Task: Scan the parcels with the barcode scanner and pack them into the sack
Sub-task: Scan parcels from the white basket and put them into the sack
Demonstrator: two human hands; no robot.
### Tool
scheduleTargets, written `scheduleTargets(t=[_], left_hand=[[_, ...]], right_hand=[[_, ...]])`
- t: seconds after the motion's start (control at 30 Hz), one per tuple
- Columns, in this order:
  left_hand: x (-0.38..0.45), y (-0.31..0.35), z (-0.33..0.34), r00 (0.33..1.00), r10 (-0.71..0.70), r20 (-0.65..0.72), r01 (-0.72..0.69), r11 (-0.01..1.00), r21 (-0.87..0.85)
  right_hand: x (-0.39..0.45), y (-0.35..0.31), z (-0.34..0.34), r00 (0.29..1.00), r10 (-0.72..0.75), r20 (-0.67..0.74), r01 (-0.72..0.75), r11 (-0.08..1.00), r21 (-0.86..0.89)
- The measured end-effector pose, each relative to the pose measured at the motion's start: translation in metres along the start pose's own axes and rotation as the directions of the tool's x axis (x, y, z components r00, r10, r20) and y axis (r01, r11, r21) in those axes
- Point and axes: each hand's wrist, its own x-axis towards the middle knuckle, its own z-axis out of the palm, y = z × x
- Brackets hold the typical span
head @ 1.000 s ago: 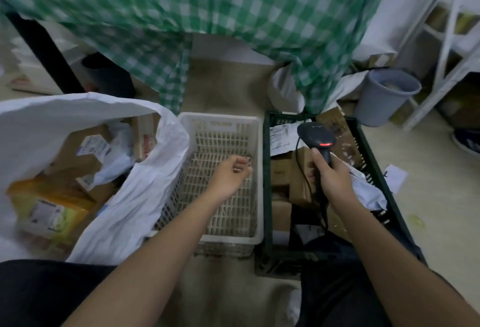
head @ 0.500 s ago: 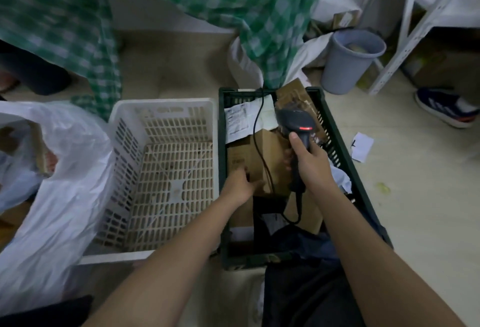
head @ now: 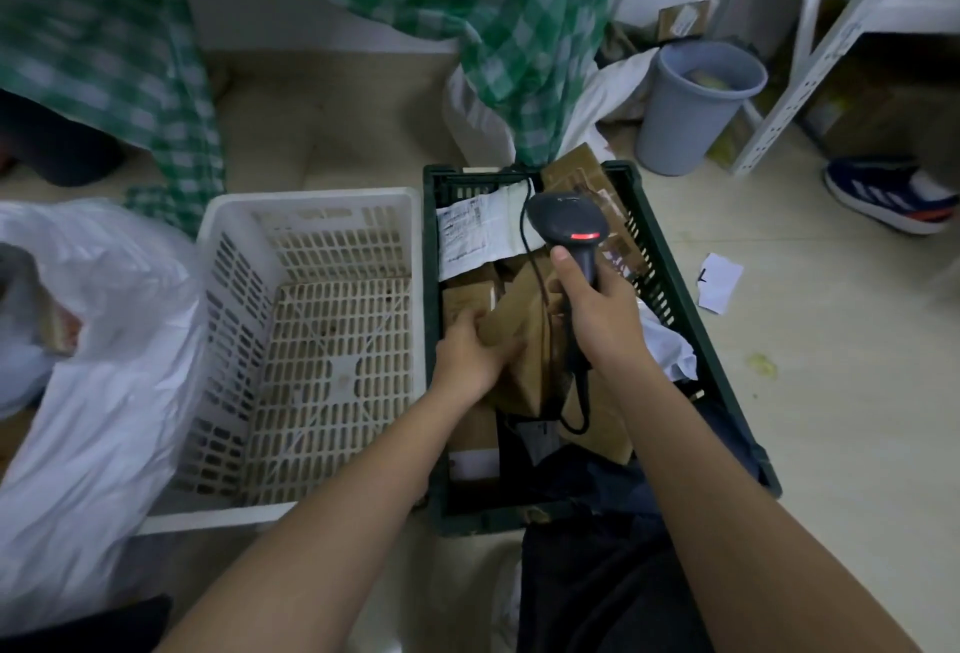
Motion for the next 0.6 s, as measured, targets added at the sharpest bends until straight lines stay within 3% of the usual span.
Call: scheduleTargets(t=[0.17, 0.33, 0.4, 0.5, 0.53, 0.6], left_hand=[[-0.031, 0.012, -0.063, 0.971, 0.197, -0.134, -0.189, 0.98, 0.07], [-0.058, 0.014, -0.12, 0.853, 0.491, -0.177, -0.39, 0.825, 0.41], [-0.062, 0.0, -0.129, 0.808, 0.577, -0.114, -0.436, 0.718, 0.543], [-0.065, -0.035, -0.121, 0.761, 0.639, 0.111, -0.524, 0.504, 0.686], [-0.069, -0.046, -0.114, 0.771, 0.609, 0.187, -0.536, 0.462, 0.706], [-0.074, -0.062, -0.102, 0.823, 0.5, 0.268, -0.521, 0.48, 0.705]], right_hand=[[-0.007, -0.009, 0.01, 0.998, -0.063, -0.018, 0.063, 0.998, 0.02], [-0.017, -0.019, 0.02, 0.993, -0.102, -0.052, 0.105, 0.992, 0.073], [-0.022, -0.018, 0.024, 0.994, -0.097, -0.042, 0.099, 0.993, 0.068], [-0.027, -0.009, 0.029, 0.999, -0.053, -0.008, 0.054, 0.998, 0.032], [-0.027, -0.004, 0.03, 0.999, -0.044, 0.008, 0.044, 0.999, 0.002], [-0.028, 0.004, 0.032, 0.999, -0.022, 0.041, 0.024, 0.999, -0.049]])
